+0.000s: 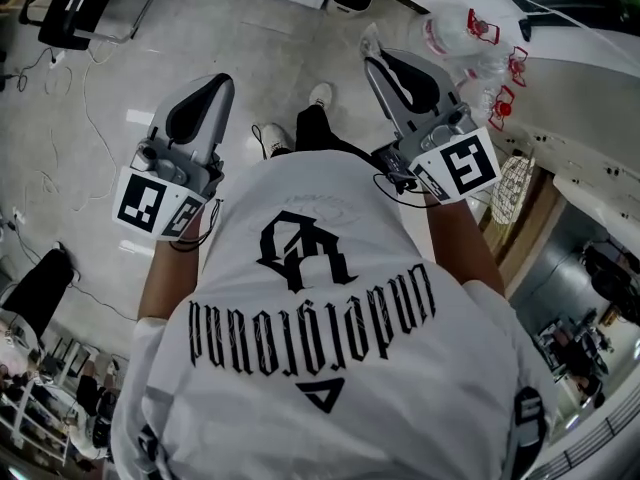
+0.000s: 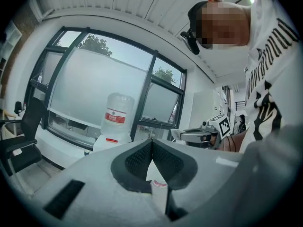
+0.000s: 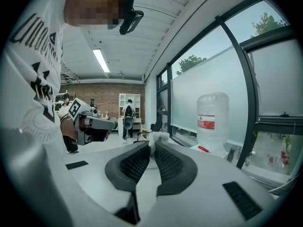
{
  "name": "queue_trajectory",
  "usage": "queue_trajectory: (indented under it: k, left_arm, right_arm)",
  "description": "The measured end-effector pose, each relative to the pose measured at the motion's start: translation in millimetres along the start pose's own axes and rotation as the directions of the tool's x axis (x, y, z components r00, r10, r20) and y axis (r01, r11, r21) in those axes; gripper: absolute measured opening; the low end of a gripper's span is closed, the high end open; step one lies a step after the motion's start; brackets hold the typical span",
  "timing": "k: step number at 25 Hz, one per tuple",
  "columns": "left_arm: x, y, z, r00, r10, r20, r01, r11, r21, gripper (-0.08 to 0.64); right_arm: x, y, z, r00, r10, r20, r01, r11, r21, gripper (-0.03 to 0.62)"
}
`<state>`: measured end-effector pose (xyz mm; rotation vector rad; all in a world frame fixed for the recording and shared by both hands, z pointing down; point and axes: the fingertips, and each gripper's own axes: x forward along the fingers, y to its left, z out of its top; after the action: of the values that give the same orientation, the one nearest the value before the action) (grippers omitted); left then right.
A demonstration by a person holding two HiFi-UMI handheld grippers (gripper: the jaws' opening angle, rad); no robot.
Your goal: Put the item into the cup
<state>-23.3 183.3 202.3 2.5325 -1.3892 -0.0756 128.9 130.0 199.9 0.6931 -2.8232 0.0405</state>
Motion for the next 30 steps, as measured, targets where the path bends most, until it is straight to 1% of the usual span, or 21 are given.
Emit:
queue_trajectory:
  k: [3,8,16,21,26,30]
  left_arm:
    - [16,7,7,0.999,0.037,0.006,-0.037,0.999,0.005,0.015]
    - [59,22,16,0.998,0.069,0.006,-0.069,0.997,0.016,0.015]
    - [128,38,30,0.996,0.083,0.010,-0.084,0.995,0.046,0.015]
    - [161,41,34,0.998,0.070,-0.004,-0.070,0.996,0.060,0.015]
    - [180,44,34,0.999,0.035,-0.024,-0.032,0.994,0.102,0.015]
    - [189,63,40,1.000,-0.010,-0.017,0.011,0.996,0.083,0.015]
  right_arm:
    - [12,-23,3,0.999,0.033,0.018,-0.034,0.999,0.004,0.046]
    - [28,-67,7,0.997,0.066,0.037,-0.066,0.998,0.010,0.046]
    - [40,-130,9,0.995,0.082,0.055,-0.083,0.996,0.015,0.046]
    - [40,-161,4,0.996,0.069,0.061,-0.070,0.997,0.016,0.046]
    - [45,-174,0,0.998,0.041,0.055,-0.042,0.999,0.015,0.046]
    - [59,-174,7,0.999,0.003,0.050,-0.003,1.000,0.011,0.046]
